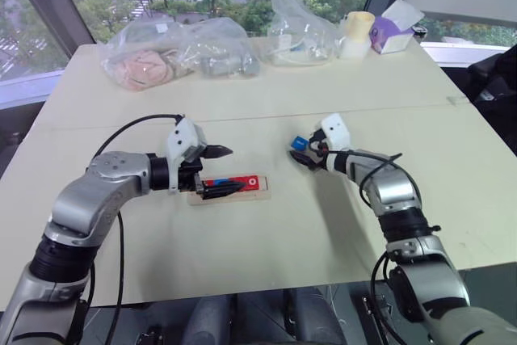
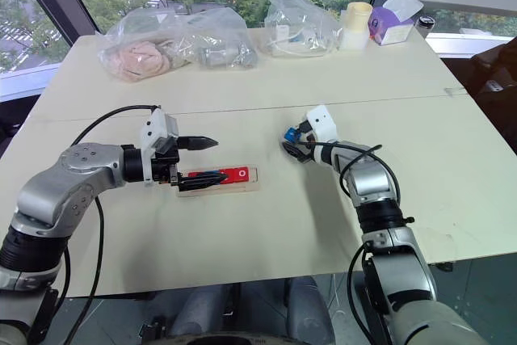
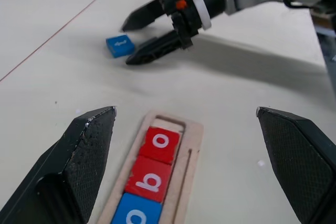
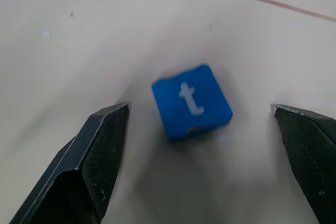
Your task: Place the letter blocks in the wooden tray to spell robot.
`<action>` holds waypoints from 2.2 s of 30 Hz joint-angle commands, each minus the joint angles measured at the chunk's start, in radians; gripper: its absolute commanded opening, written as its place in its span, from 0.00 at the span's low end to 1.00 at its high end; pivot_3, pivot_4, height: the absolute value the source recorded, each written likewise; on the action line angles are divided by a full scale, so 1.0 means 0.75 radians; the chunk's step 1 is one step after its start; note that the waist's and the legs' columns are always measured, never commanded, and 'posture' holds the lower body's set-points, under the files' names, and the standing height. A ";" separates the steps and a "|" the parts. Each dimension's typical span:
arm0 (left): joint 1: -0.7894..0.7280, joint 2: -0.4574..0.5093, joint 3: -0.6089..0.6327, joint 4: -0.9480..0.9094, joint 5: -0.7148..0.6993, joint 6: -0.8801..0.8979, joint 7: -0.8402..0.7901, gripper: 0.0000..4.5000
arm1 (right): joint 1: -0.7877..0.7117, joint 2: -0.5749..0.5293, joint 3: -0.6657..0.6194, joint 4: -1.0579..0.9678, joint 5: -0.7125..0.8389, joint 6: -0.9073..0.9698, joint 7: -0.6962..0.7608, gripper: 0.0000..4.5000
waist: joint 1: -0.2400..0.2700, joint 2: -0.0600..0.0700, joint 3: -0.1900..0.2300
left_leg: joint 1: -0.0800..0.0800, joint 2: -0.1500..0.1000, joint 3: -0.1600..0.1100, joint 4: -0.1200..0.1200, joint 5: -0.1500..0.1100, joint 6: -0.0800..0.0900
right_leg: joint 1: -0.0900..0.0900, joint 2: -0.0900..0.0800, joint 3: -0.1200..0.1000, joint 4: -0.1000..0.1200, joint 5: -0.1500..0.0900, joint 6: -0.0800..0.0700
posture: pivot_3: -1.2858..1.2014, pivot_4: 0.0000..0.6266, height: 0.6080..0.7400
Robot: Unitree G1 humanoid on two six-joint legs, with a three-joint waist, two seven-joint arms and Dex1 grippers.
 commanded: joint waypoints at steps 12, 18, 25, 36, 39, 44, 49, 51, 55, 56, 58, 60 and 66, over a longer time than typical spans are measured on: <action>0.019 0.006 0.015 -0.011 0.078 -0.099 -0.014 1.00 | 0.011 0.051 -0.118 -0.216 0.025 -0.028 -0.164 0.28 | 0.006 0.000 0.000 | 0.000 0.001 -0.001 0.000 0.000 0.000 | -0.001 0.000 0.000 0.002 0.001 0.003 | 0.52 0.24 0.96; 0.046 0.005 -0.038 -0.100 0.052 -0.057 -0.053 1.00 | 0.267 0.228 -0.218 -0.975 0.136 0.643 -0.446 0.28 | 0.010 0.000 -0.001 | 0.000 0.001 -0.002 0.000 0.000 0.000 | -0.002 -0.001 0.001 0.005 0.000 0.000 | 0.52 0.24 0.96; 0.033 0.005 -0.103 -0.107 0.073 -0.100 -0.121 1.00 | 0.555 0.476 -0.253 -1.499 0.122 1.167 -0.669 0.28 | 0.009 0.001 -0.001 | 0.000 0.001 -0.005 0.000 0.000 0.000 | -0.003 -0.001 0.001 0.006 -0.002 -0.002 | 0.52 0.24 0.96; 0.033 0.041 -0.150 -0.101 0.117 -0.120 -0.183 1.00 | 0.624 0.554 -0.243 -1.504 0.136 1.196 -0.712 0.73 | 0.007 0.001 -0.001 | 0.000 0.002 -0.004 -0.002 0.000 0.000 | -0.003 -0.001 0.000 0.004 -0.003 -0.003 | 0.52 0.24 0.96; 0.057 0.063 -0.129 -0.095 0.112 -0.122 -0.196 1.00 | 0.607 0.508 -0.253 -1.501 0.135 1.164 -0.701 0.99 | 0.006 0.001 -0.001 | 0.000 0.002 -0.004 -0.002 0.000 0.000 | -0.003 -0.001 0.000 0.004 -0.003 -0.003 | 0.52 0.24 0.96; 0.089 0.128 -0.065 -0.060 0.093 -0.143 -0.248 1.00 | 0.555 0.260 -0.286 -1.480 0.249 0.949 -0.425 0.99 | 0.004 0.002 -0.001 | 0.000 0.002 -0.004 -0.002 0.000 0.000 | -0.003 -0.001 0.000 0.003 -0.004 -0.003 | 0.52 0.24 0.96; 0.125 0.179 -0.024 -0.071 0.063 -0.166 -0.312 1.00 | 0.632 -0.180 -0.343 -1.342 0.453 0.400 0.314 0.99 | 0.011 0.001 0.000 | -0.001 0.002 -0.003 -0.002 0.000 0.000 | 0.000 -0.001 -0.003 -0.003 -0.006 0.001 | 0.52 0.24 0.96; 0.140 0.184 -0.026 -0.089 0.063 -0.168 -0.314 1.00 | 0.655 -0.360 -0.294 -1.159 0.389 0.169 0.517 0.99 | 0.009 0.001 0.000 | -0.001 0.002 -0.003 -0.002 -0.001 0.000 | 0.003 -0.001 -0.003 -0.008 -0.006 0.003 | 0.52 0.24 0.96; 0.159 0.175 -0.018 -0.122 0.064 -0.150 -0.285 1.00 | 0.630 -0.595 -0.146 -0.806 0.215 -0.264 0.767 0.99 | 0.009 0.000 0.000 | -0.002 0.001 0.000 0.000 -0.001 0.001 | 0.004 -0.003 -0.003 -0.011 -0.004 0.001 | 0.52 0.24 0.96; 0.165 0.176 -0.018 -0.129 0.068 -0.148 -0.278 1.00 | 0.614 -0.629 -0.111 -0.729 0.169 -0.369 0.805 0.99 | 0.008 0.000 0.000 | -0.001 0.001 0.000 0.000 -0.001 0.001 | 0.004 -0.003 -0.003 -0.011 -0.004 0.001 | 0.52 0.24 0.96; 0.177 0.176 -0.017 -0.151 0.067 -0.137 -0.259 1.00 | 0.570 -0.662 -0.059 -0.592 0.117 -0.532 0.864 0.99 | 0.007 0.000 0.000 | -0.001 0.002 0.000 0.000 -0.001 0.001 | 0.004 -0.003 -0.002 -0.011 -0.003 0.000 | 0.52 0.24 0.96; 0.186 0.174 -0.011 -0.174 0.056 -0.119 -0.240 1.00 | 0.521 -0.669 -0.021 -0.489 0.091 -0.636 0.906 0.99 | 0.004 0.000 0.000 | -0.001 0.002 0.000 -0.001 -0.001 0.001 | 0.004 -0.002 -0.002 -0.011 -0.002 -0.002 | 0.52 0.24 0.96; 0.200 0.167 0.016 -0.210 0.043 -0.084 -0.176 1.00 | 0.378 -0.630 0.066 -0.269 0.033 -0.816 0.960 0.99 | 0.010 0.000 0.000 | -0.001 0.002 -0.001 0.000 -0.001 0.000 | 0.004 -0.002 -0.002 -0.010 -0.001 -0.002 | 0.52 0.24 0.96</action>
